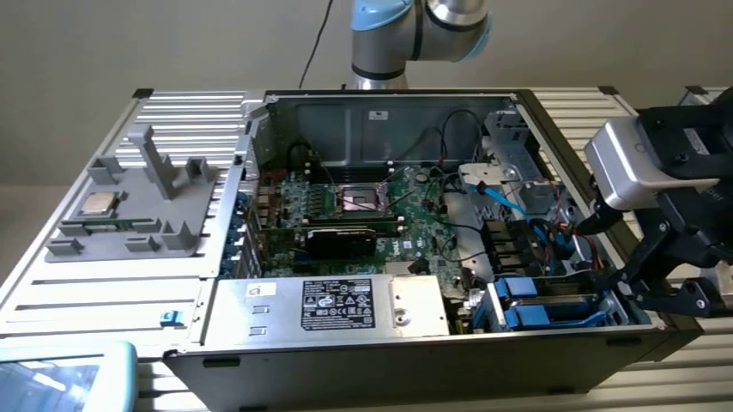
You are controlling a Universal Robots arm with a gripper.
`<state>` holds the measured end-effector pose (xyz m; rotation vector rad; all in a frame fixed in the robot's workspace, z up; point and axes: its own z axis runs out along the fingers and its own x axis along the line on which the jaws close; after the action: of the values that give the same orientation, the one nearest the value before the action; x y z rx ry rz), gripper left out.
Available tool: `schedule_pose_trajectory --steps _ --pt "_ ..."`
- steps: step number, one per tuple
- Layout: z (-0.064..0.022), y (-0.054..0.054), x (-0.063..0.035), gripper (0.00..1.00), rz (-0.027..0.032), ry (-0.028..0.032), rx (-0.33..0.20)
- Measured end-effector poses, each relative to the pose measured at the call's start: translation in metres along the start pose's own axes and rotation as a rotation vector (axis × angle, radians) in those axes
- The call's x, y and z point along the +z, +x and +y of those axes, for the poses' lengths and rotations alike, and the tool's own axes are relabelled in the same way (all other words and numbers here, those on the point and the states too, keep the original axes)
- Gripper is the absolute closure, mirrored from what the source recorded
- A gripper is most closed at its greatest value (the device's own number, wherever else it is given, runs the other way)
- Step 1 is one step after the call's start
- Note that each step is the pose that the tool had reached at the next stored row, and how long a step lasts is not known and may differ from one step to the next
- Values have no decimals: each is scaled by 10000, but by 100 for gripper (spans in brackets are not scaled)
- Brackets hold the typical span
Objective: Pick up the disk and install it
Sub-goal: 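Insert the first disk wire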
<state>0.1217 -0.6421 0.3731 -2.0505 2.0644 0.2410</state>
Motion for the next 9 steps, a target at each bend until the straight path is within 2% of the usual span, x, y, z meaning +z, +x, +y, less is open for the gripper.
schedule_pose_trajectory --steps 9 --pt "5 91 93 44 -165 -92 -322"
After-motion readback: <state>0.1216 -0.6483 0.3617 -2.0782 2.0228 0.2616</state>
